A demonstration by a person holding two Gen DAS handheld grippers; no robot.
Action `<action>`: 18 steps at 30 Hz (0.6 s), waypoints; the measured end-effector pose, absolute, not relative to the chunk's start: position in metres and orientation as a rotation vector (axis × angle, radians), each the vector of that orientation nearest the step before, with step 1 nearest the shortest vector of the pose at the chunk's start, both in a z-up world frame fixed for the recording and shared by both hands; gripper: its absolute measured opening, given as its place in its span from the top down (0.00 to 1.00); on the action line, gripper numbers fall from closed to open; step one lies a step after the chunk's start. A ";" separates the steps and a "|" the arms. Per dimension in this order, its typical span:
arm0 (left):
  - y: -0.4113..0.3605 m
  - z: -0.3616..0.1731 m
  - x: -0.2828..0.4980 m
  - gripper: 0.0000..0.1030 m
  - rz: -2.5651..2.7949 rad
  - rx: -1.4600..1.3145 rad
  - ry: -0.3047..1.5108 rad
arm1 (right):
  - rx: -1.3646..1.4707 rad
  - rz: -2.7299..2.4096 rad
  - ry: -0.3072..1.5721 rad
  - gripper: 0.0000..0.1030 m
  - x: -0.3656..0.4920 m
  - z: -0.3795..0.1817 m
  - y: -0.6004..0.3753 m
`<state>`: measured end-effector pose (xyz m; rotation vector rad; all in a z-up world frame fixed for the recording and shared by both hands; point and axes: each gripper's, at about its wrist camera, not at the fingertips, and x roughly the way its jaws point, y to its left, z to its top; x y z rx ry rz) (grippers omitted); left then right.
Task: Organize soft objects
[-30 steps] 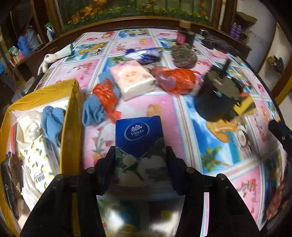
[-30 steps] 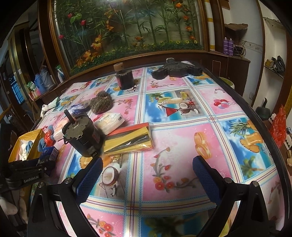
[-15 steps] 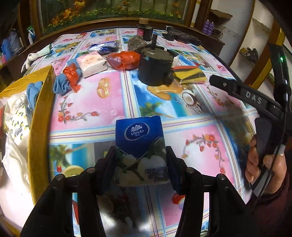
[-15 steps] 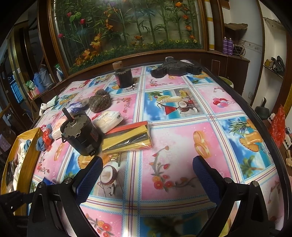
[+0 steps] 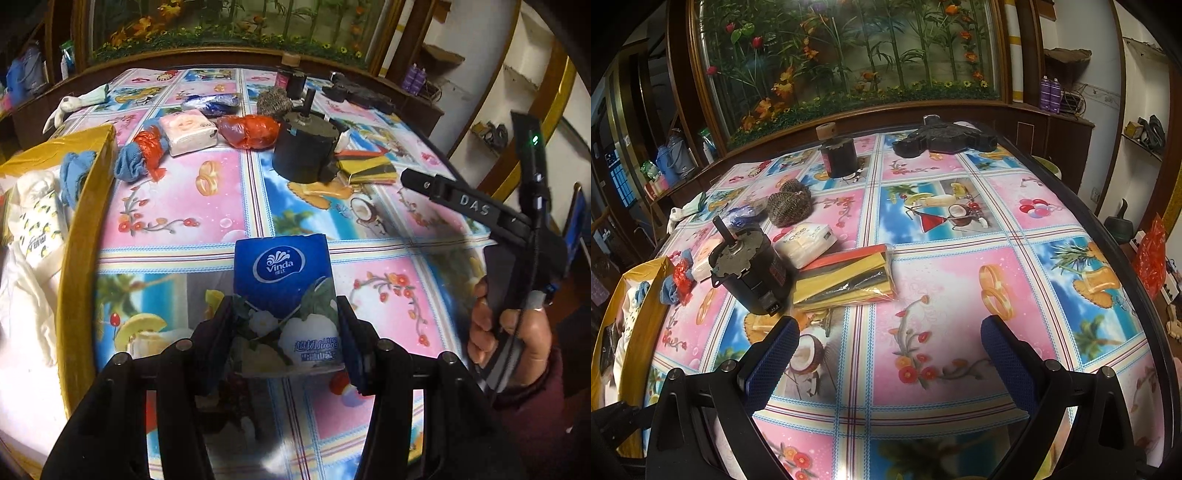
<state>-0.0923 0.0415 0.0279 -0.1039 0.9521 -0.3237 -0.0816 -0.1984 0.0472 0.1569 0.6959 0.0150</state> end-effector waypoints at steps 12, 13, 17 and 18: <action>0.096 0.052 -0.123 0.51 -0.361 -0.251 0.870 | 0.411 0.159 0.663 0.03 -0.095 0.059 -0.231; 0.100 0.052 -0.124 0.51 -0.362 -0.258 0.868 | 0.418 0.181 0.674 0.03 -0.093 0.062 -0.229; 0.118 0.053 -0.127 0.51 -0.360 -0.294 0.855 | 0.439 0.258 0.709 0.03 -0.076 0.079 -0.223; 0.122 0.054 -0.128 0.51 -0.358 -0.301 0.850 | 0.448 0.244 0.724 0.03 -0.069 0.081 -0.224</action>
